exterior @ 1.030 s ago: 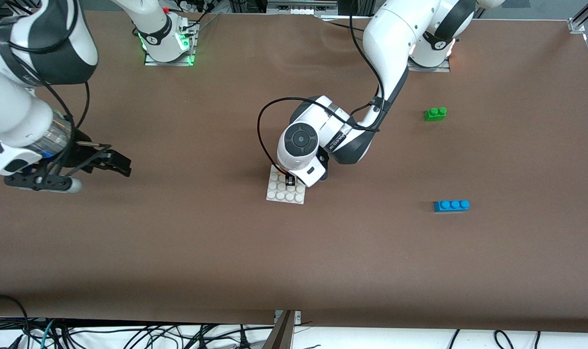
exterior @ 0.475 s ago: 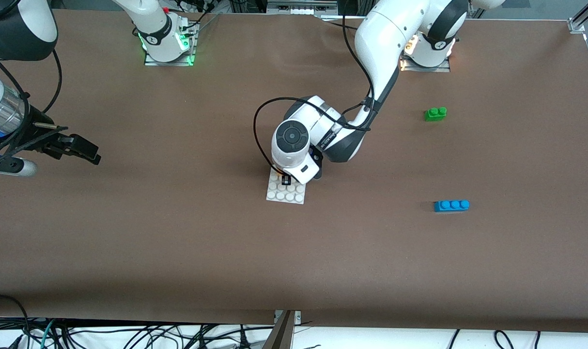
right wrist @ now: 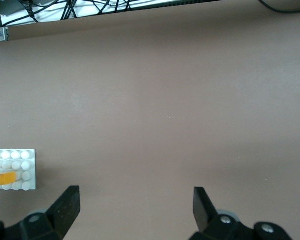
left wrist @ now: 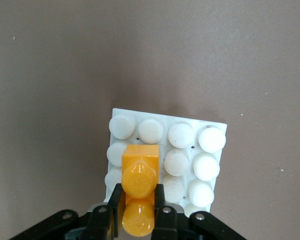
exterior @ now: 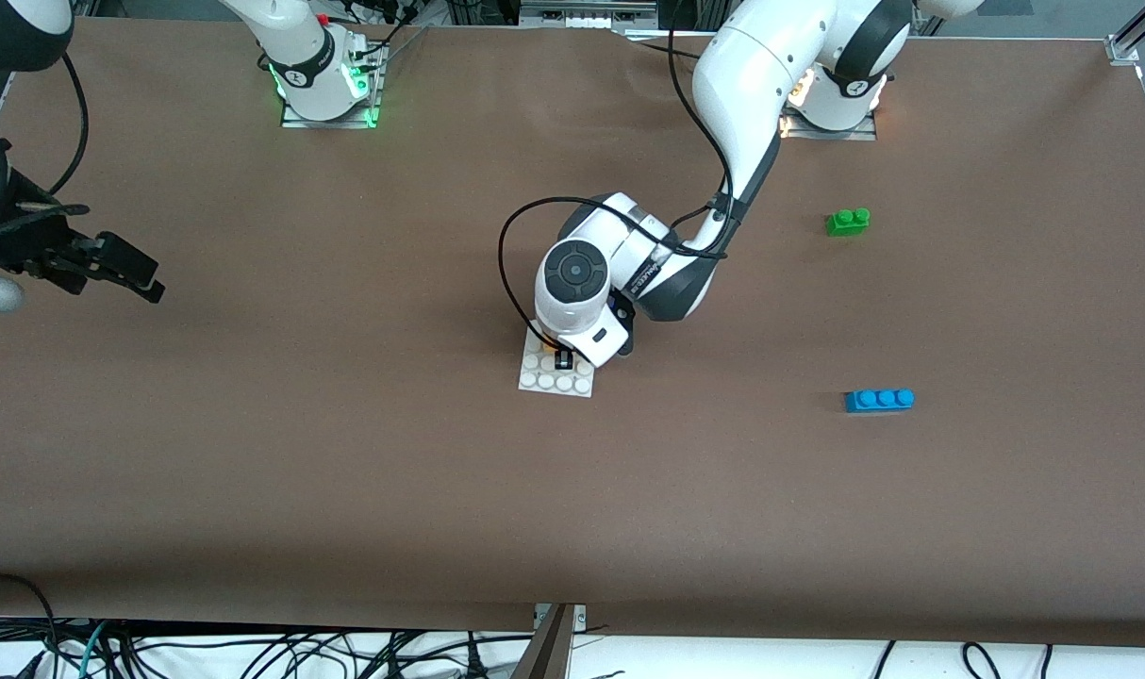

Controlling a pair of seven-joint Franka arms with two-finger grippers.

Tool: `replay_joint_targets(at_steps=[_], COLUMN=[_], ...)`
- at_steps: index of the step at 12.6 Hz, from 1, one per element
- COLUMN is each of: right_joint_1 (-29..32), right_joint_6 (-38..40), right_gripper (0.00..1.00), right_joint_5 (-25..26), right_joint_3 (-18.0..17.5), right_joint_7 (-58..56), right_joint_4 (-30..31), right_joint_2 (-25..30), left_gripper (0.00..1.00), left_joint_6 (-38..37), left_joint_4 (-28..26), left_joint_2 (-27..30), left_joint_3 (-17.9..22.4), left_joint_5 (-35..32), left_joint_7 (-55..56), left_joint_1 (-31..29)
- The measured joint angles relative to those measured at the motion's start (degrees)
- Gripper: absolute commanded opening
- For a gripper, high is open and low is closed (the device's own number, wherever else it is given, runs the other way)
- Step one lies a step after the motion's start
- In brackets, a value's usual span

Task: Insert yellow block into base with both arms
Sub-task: 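Press the yellow brick down onto the base studs with the left gripper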

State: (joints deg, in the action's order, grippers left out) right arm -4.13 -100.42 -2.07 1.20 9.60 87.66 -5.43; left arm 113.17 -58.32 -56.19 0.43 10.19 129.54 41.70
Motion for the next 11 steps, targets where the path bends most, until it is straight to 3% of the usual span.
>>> replay_joint_targets(at_steps=[11], right_joint_1=[0.79], right_joint_6=[3.35], right_gripper=[1.0], right_joint_5=[1.48], right_joint_3=[0.13], right_joint_7=[-2.75], right_joint_4=[0.28], right_joint_2=[0.87], left_gripper=[0.0], left_joint_6=[0.53], left_joint_4=[0.23], left_joint_2=[-0.75], left_joint_3=[1.25], left_joint_5=[0.0], left_joint_7=[0.33], left_joint_1=[2.04])
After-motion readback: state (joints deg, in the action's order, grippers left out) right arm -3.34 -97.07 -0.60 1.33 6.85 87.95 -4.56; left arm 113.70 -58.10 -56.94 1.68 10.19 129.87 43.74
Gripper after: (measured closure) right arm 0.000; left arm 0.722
